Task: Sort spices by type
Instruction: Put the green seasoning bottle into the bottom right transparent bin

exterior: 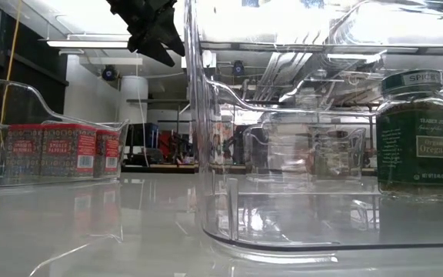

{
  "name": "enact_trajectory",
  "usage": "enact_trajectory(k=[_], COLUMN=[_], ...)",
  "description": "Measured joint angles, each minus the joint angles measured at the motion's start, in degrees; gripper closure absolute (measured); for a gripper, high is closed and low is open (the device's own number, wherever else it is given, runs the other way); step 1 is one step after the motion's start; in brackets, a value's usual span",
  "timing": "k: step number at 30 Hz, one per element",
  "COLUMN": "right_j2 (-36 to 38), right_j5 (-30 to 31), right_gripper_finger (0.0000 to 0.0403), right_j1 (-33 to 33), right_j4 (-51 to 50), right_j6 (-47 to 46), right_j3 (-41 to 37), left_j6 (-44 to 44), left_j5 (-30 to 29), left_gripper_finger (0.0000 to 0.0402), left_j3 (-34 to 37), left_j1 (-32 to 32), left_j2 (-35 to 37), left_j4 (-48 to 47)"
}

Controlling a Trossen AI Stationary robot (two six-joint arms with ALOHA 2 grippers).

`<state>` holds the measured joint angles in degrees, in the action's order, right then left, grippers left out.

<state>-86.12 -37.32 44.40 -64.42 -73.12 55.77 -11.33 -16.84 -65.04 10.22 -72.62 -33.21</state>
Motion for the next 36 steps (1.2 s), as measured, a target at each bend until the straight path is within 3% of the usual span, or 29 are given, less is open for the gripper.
enact_trajectory(k=[12,36], right_j2=[-6.16,-7.37], right_j5=[-2.41,-3.74], right_gripper_finger=[0.003,0.0194], right_j1=[0.0,1.09], right_j4=[2.84,2.31], right_j6=[0.04,1.32], right_j3=[-0.02,0.82], left_j6=[0.0,1.05], left_j5=[0.0,-0.02], left_gripper_finger=[0.0103,0.0103], left_j3=[0.0,0.0], left_j1=[0.0,0.04], left_j2=[-0.01,0.0], left_j4=[0.0,0.0])
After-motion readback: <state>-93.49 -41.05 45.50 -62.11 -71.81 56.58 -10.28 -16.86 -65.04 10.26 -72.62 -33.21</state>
